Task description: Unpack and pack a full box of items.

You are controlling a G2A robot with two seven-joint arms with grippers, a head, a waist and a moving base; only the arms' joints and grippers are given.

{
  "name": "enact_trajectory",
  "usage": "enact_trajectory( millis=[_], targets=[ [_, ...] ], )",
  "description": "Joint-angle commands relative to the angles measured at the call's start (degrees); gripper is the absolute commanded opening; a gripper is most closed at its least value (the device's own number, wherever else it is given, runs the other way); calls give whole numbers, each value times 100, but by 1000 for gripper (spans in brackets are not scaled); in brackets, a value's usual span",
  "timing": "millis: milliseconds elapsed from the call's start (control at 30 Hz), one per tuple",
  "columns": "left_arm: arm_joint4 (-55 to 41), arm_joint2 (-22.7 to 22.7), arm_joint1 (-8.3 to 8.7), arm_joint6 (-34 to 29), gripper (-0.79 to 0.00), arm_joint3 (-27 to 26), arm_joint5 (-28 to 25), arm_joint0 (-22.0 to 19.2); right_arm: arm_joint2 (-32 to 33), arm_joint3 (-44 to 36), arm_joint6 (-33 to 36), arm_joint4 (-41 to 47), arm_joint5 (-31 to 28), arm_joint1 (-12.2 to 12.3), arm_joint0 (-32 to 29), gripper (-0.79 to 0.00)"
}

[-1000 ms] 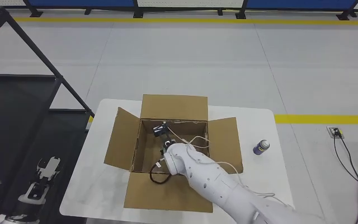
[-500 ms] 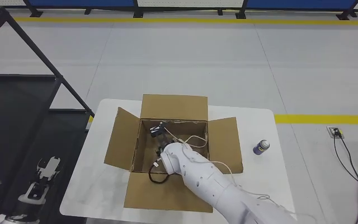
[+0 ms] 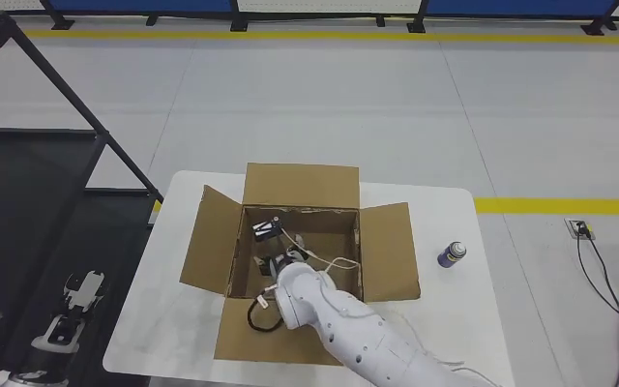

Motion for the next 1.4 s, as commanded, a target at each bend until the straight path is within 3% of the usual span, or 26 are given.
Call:
enact_trajectory(
  millis=[0, 300, 467, 567, 700, 900, 1067, 1367],
  targets=[
    [0, 0, 0, 0, 0, 0, 0, 0, 261, -816, 17, -446, 97, 204, -420, 0],
    [0, 0, 0, 0, 0, 0, 0, 0, 1983, -4195, 12, -2174, 105, 933, -2623, 0],
    [0, 0, 0, 0, 0, 0, 0, 0, 3150, -5768, -333, -2511, 298, 1139, -4026, 0],
    [0, 0, 0, 0, 0, 0, 0, 0, 3977, -6150, -508, -2324, 844, 1169, -4552, 0],
    [0, 0, 0, 0, 0, 0, 0, 0, 5057, -5903, -458, -1497, 874, 1189, -4743, 0],
    [0, 0, 0, 0, 0, 0, 0, 0, 5900, -4399, -332, -699, 142, 1238, -4389, 0],
    [0, 0, 0, 0, 0, 0, 0, 0, 6029, -3448, -514, -314, -690, 1270, -4172, 0],
    [0, 0, 0, 0, 0, 0, 0, 0, 5780, -2477, -753, -490, -755, 1265, -3606, 0]
  ],
)
